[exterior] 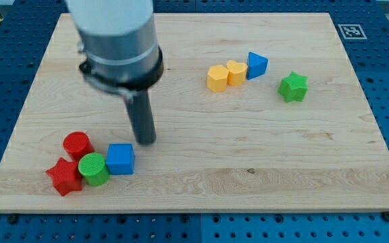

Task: Move the yellow hexagon closer to red circle

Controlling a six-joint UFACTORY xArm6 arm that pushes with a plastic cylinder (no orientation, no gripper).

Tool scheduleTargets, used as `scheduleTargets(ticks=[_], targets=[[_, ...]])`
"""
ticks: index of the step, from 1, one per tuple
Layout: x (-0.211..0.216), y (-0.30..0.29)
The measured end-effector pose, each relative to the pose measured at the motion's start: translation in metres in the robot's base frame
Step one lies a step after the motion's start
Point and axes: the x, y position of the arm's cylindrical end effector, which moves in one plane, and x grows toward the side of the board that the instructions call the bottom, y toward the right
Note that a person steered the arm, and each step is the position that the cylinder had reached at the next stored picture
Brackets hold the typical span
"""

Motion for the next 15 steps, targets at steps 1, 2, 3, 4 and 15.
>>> scheduleTargets(ticks=[1,2,3,4,15], targets=[[-0.079,0.000],[-0.153,0.023],[-0.198,0.081],[-0.186,0.142],[-0.065,0.014]])
